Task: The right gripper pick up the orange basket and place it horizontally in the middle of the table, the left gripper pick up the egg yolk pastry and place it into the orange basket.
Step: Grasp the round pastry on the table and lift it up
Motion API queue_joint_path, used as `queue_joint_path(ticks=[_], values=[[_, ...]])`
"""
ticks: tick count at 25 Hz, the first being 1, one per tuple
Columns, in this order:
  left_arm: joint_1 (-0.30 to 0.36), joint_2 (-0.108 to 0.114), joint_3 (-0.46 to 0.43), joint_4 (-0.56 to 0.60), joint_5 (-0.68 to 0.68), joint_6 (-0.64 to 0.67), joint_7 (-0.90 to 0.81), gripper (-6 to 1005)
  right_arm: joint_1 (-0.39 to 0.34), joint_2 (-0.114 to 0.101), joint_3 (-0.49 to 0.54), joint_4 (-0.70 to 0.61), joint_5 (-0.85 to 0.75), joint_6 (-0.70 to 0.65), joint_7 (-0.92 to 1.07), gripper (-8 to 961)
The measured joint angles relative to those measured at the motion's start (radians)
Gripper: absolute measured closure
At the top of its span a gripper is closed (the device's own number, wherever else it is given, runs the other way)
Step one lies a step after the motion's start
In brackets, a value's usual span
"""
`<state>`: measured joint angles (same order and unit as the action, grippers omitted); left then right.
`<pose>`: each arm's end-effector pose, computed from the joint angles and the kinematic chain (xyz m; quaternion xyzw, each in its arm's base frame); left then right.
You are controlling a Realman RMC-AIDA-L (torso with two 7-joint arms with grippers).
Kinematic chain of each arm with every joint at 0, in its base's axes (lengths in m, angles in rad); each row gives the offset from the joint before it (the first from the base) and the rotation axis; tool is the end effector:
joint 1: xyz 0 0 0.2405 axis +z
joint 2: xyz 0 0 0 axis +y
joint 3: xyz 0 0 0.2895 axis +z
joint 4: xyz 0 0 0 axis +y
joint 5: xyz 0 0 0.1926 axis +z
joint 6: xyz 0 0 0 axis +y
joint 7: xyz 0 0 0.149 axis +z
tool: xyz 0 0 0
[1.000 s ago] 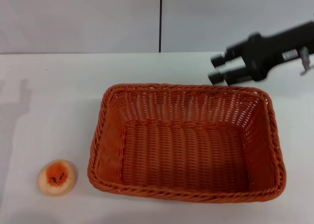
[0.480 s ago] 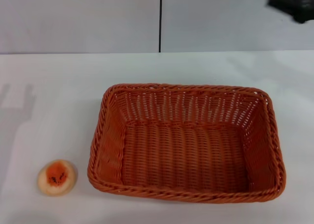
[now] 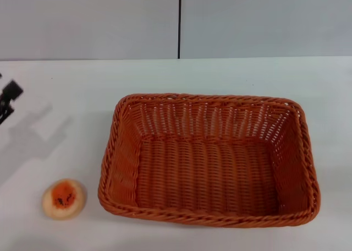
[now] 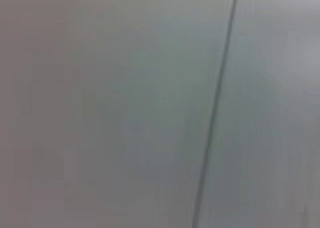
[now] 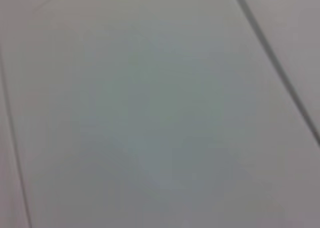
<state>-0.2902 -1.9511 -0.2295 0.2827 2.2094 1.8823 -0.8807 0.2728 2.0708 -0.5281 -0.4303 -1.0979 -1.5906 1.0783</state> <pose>-0.3650 0.2343 0.0596 -0.7965 -0.2111 -0.4311 0.3676 0.3417 0.2882 0.0807 -0.6605 0.2386 0.5354 0.4692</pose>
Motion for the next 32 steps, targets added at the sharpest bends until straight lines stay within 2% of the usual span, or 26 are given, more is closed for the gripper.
queue_joint_path(ticks=[3, 4, 5, 7, 15, 17, 25, 32], values=[[0.011, 0.022, 0.074, 0.051, 0.0, 0.001, -0.042, 434, -0.012, 0.0, 0.029, 0.024, 0.001, -0.023, 0.002, 457], [0.011, 0.022, 0.074, 0.051, 0.0, 0.001, -0.042, 435, -0.015, 0.0, 0.035, 0.025, 0.001, -0.026, 0.003, 457], [0.026, 0.032, 0.157, 0.106, 0.0, 0.003, -0.085, 435, -0.017, 0.0, 0.042, 0.026, 0.002, -0.028, 0.003, 457], [0.032, 0.031, 0.189, 0.13, 0.0, 0.002, -0.108, 437, -0.016, -0.001, 0.062, 0.034, 0.003, -0.027, 0.004, 457], [0.052, 0.001, 0.296, 0.167, 0.0, -0.011, -0.144, 443, 0.028, -0.001, 0.13, 0.071, 0.005, -0.016, -0.005, 457], [0.058, -0.015, 0.345, 0.169, 0.0, -0.036, -0.145, 444, 0.034, -0.001, 0.137, 0.075, 0.005, -0.014, -0.005, 457], [0.096, -0.033, 0.41, 0.166, 0.003, -0.061, -0.146, 450, 0.072, -0.003, 0.163, 0.088, 0.007, 0.004, 0.042, 458], [0.118, -0.042, 0.422, 0.164, 0.027, -0.089, -0.143, 455, 0.088, -0.003, 0.157, 0.092, 0.007, 0.009, 0.044, 458]])
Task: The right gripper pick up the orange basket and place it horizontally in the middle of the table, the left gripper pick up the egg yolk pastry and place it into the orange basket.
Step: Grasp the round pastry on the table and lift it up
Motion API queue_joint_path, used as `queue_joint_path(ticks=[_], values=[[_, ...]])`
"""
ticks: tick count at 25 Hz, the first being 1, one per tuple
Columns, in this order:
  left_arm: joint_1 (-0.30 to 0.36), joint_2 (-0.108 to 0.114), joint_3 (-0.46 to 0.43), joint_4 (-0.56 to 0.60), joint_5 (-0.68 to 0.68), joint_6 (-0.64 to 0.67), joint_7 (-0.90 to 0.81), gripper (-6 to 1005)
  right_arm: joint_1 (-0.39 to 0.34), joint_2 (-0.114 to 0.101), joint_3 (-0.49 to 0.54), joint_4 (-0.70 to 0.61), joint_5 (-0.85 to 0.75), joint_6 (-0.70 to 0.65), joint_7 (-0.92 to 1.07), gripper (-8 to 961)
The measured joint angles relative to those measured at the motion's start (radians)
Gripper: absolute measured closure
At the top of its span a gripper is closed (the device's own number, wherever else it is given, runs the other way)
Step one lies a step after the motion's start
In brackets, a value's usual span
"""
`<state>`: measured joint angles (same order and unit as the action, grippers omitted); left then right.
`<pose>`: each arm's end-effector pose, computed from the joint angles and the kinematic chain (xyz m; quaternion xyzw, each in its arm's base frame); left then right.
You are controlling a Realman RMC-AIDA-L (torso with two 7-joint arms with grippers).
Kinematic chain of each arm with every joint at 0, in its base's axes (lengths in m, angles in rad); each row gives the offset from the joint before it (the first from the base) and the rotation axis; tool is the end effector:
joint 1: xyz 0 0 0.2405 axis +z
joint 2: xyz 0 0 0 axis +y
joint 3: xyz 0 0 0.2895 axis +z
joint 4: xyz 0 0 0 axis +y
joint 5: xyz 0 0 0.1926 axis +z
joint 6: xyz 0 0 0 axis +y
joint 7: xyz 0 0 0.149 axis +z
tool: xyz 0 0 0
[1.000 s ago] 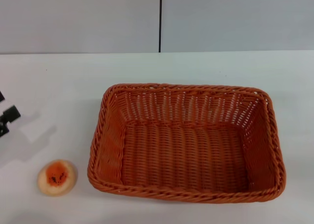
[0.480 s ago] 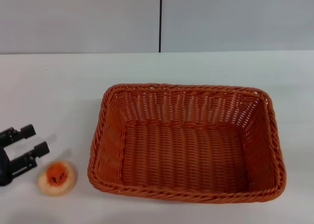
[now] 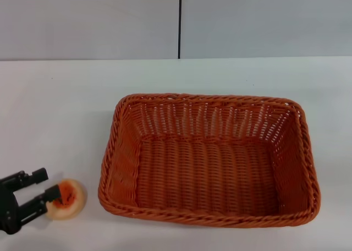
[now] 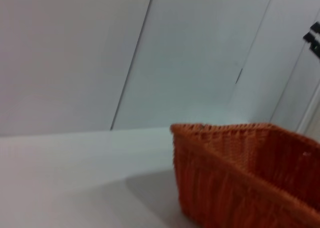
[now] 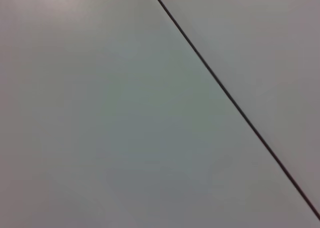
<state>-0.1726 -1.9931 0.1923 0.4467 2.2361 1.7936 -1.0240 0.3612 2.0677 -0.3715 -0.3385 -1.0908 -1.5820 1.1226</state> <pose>-0.3919 0.1799 0.0163 -0.8774 -0.3088 -0.2885 0.2272 0.3393 0.3096 0.0904 -0.5966 0.2640 0.5865 0.4800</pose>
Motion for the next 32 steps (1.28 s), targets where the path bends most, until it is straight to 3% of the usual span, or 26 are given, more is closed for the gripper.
queue_joint_path(ticks=[8, 14, 32], values=[[0.007, -0.021, 0.005, -0.004, 0.026, -0.075, 0.005, 459, 0.007, 0.0, -0.032, 0.003, -0.012, 0.0, 0.001, 458], [0.008, -0.021, 0.006, -0.004, 0.027, -0.076, 0.001, 458, 0.007, 0.0, -0.033, 0.003, -0.013, 0.001, 0.001, 458], [0.02, -0.016, 0.001, -0.003, 0.026, -0.093, 0.0, 630, 0.002, 0.0, -0.034, 0.004, -0.014, 0.009, 0.002, 458]])
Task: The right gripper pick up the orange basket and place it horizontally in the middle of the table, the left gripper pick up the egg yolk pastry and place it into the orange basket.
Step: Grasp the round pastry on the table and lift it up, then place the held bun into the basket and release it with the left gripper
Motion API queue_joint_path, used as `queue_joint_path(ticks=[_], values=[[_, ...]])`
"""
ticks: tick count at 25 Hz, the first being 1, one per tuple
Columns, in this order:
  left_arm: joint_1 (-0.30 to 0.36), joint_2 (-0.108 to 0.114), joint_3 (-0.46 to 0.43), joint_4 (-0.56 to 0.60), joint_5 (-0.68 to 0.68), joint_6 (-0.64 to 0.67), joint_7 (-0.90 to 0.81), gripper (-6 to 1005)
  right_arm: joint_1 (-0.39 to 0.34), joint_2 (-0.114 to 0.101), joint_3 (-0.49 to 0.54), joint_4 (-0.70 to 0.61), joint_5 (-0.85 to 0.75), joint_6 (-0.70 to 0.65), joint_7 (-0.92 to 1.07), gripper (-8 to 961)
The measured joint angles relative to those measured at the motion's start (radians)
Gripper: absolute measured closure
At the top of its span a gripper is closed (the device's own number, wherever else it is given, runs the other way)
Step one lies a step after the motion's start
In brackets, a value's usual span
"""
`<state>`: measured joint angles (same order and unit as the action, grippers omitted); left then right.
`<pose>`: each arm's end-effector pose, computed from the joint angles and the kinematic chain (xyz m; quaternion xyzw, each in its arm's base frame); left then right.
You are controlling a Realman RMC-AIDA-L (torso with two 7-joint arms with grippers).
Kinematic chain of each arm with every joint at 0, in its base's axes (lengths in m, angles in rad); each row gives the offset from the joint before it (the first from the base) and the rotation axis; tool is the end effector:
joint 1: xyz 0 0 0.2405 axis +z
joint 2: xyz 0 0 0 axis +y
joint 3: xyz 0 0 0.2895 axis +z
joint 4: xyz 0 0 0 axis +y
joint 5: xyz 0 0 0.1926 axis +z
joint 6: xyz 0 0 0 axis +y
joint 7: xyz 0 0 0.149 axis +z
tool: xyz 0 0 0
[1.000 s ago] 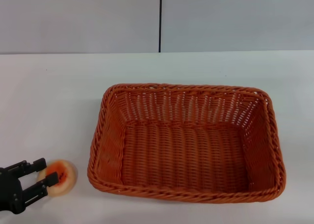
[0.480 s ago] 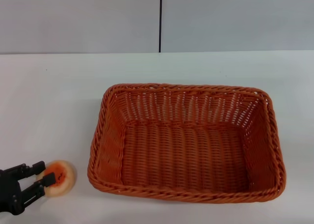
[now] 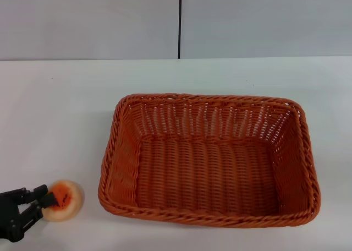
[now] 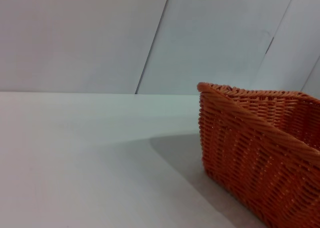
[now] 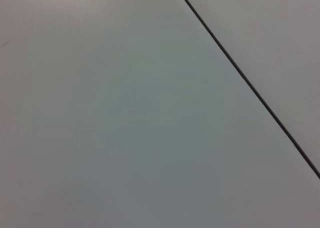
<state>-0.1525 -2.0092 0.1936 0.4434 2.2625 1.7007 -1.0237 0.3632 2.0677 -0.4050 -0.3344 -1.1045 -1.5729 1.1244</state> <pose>-0.4051 0.1731 0.0046 -0.8732 -0.3395 -0.2527 0.2417 0.3363 0.3120 0.0824 -0.6118 0.2710 0.5795 0.4651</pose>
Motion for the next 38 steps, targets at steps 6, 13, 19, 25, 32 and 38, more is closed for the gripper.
queue_joint_path(ticks=[6, 13, 19, 25, 32, 38], values=[[0.001, 0.002, -0.003, 0.0, -0.001, 0.003, -0.001, 725, -0.004, 0.0, 0.0, 0.0, 0.0, 0.001, 0.0, 457], [0.001, 0.003, -0.014, 0.0, -0.009, 0.013, -0.001, 959, -0.003, 0.0, 0.0, 0.0, 0.0, 0.006, 0.0, 457], [0.001, 0.01, -0.235, 0.002, -0.013, 0.088, 0.002, 967, -0.003, -0.001, 0.003, 0.0, 0.0, 0.007, 0.0, 457], [-0.021, 0.005, -0.456, -0.038, -0.052, 0.204, 0.009, 967, -0.006, -0.004, 0.009, 0.003, 0.001, 0.008, 0.0, 457], [-0.137, -0.036, -0.47, -0.175, -0.135, 0.26, 0.032, 966, 0.001, -0.007, 0.008, 0.022, 0.002, 0.007, 0.0, 457], [-0.227, -0.051, -0.366, -0.318, -0.13, 0.242, 0.116, 966, -0.002, -0.007, 0.009, 0.043, 0.002, 0.007, -0.007, 457]])
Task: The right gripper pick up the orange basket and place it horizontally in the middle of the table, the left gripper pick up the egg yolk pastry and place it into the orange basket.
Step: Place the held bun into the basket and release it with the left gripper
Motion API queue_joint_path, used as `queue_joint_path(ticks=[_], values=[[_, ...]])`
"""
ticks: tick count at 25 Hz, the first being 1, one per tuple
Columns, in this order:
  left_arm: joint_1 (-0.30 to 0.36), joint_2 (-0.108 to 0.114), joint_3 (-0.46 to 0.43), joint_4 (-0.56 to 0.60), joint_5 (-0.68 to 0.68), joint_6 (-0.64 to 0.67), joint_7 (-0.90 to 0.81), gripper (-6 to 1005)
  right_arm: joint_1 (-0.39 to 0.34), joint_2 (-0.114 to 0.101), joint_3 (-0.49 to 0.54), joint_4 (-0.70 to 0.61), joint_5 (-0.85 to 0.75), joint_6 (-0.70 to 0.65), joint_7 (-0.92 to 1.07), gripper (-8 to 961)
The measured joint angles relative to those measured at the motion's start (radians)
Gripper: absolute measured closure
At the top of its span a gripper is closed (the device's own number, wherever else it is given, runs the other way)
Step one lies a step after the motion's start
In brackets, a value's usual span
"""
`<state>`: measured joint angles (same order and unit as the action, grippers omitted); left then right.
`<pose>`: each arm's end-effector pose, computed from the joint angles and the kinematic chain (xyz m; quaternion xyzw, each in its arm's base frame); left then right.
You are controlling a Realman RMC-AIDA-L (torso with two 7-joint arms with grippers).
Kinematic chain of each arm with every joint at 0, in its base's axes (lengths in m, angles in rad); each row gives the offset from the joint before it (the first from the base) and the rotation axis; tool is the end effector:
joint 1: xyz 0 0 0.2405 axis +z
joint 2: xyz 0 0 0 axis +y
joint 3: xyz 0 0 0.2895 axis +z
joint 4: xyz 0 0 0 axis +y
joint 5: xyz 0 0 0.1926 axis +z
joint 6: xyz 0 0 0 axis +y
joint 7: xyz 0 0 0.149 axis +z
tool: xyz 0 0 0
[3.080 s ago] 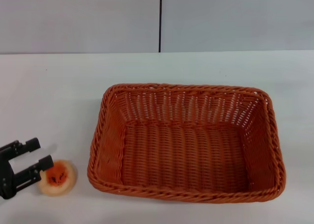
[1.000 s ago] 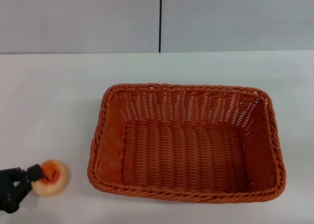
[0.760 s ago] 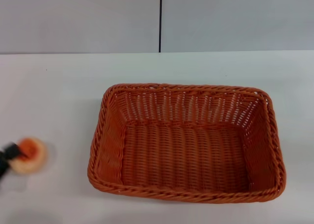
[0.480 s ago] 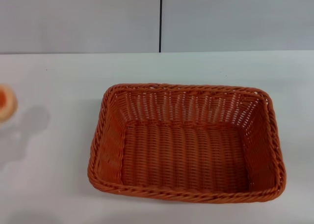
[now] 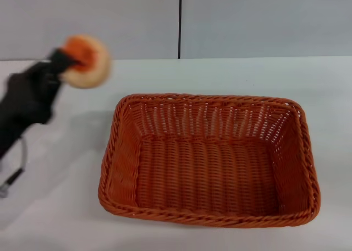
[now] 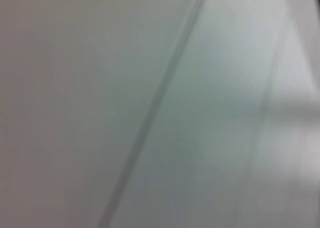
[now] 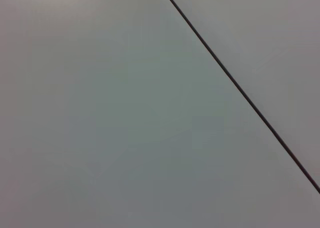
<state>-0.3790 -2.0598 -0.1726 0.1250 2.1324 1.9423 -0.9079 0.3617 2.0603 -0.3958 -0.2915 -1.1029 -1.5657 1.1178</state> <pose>-0.2960 0.2529 0.0047 -0.7482 -0.2102 -0.5690 0.2690 0.3422 0.3101 0.0788 -0.6026 0.2880 0.5793 0.4673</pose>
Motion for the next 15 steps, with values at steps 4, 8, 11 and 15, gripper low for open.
queue_joint_path(ticks=[4, 8, 11, 15], values=[[-0.049, -0.006, 0.119, -0.035, 0.0, -0.037, 0.044, 966, 0.0, -0.003, -0.003, 0.008, 0.0, 0.01, 0.0, 457], [-0.084, -0.007, 0.203, -0.049, 0.001, -0.093, 0.073, 967, 0.006, -0.004, -0.007, 0.008, 0.0, 0.031, -0.001, 457], [-0.091, -0.008, 0.202, -0.078, -0.003, -0.133, 0.074, 954, 0.016, -0.004, -0.008, 0.011, 0.001, 0.07, 0.003, 458], [-0.081, -0.007, 0.173, -0.101, -0.007, -0.157, 0.082, 899, 0.021, -0.004, -0.008, 0.012, 0.0, 0.075, 0.004, 458]])
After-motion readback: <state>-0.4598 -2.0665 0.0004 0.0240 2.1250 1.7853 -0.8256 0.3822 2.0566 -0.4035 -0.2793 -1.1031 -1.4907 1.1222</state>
